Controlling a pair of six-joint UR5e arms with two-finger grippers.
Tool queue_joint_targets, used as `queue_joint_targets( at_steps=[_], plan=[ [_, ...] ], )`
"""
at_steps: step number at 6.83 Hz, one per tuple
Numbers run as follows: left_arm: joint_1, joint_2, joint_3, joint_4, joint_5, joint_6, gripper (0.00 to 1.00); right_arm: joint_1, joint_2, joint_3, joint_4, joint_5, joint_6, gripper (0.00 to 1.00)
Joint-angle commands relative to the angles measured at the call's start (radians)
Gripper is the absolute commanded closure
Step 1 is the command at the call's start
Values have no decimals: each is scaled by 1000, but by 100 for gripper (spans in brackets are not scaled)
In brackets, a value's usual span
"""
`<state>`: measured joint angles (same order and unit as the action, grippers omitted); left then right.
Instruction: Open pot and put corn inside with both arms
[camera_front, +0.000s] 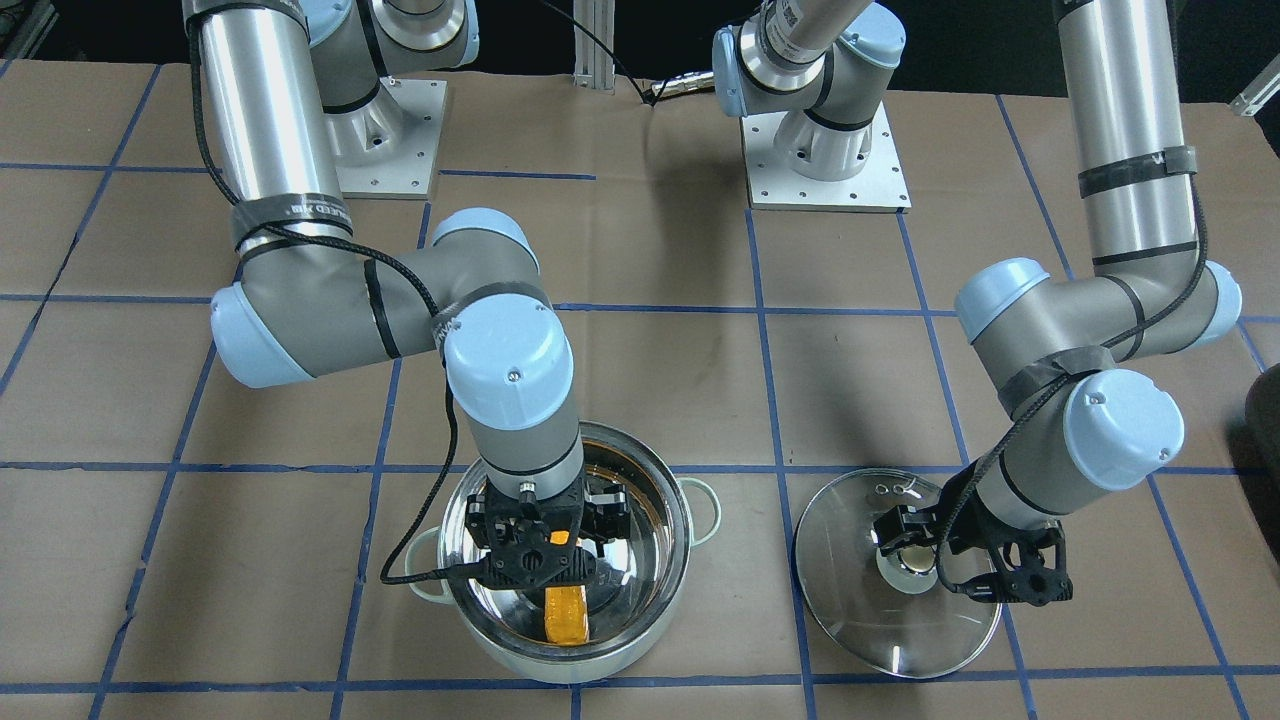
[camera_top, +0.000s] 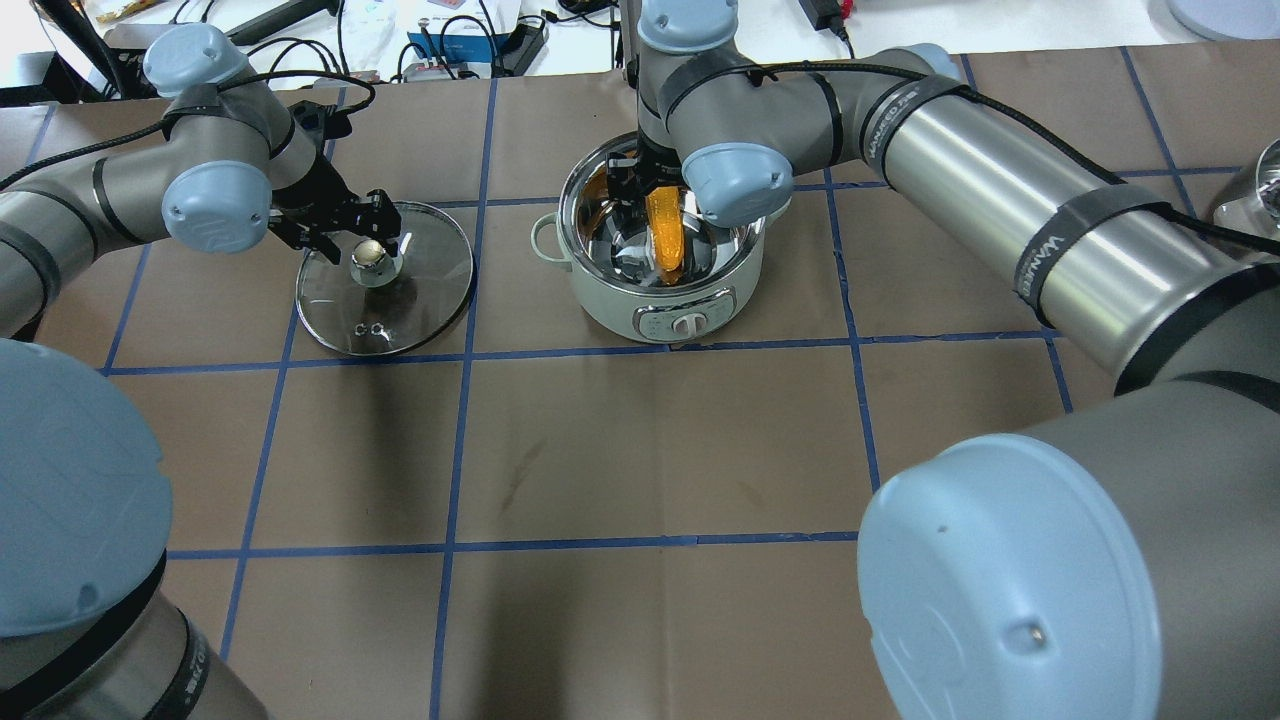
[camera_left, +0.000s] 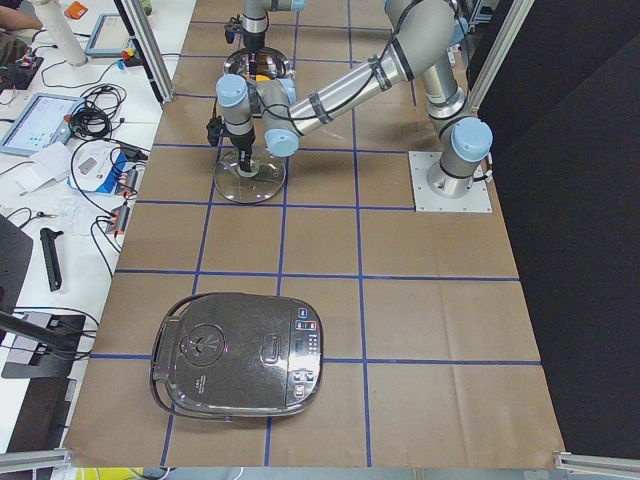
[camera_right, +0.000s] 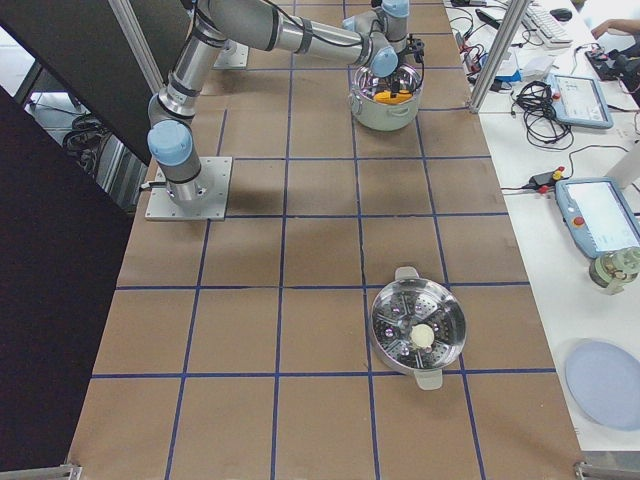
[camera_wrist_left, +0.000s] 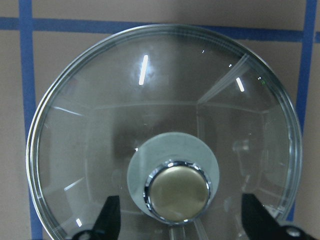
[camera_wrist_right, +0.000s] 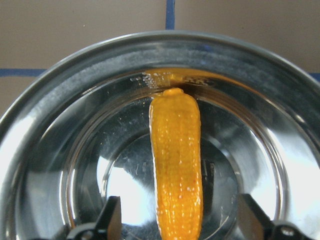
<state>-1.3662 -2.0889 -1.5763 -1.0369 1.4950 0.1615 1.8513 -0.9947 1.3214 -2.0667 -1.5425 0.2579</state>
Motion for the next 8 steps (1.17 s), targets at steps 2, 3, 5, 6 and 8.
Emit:
queue_joint_targets(
  at_steps=[2, 3, 5, 6, 8],
  plan=[
    [-100, 212, 15, -224, 24, -139, 0, -168, -363, 27, 487, 2, -50, 0],
    [-157, 309, 16, -314, 62, -176, 0, -234, -452, 63, 543, 1, -160, 0],
    [-232, 426, -5, -348, 57, -175, 0, -258, -563, 201, 556, -30, -181, 0],
    [-246, 447, -14, -348, 57, -175, 0, -256, -570, 222, 548, -43, -180, 0],
    [-243, 454, -14, -377, 60, -175, 0, -254, -575, 223, 547, -45, -181, 0]
  ],
)
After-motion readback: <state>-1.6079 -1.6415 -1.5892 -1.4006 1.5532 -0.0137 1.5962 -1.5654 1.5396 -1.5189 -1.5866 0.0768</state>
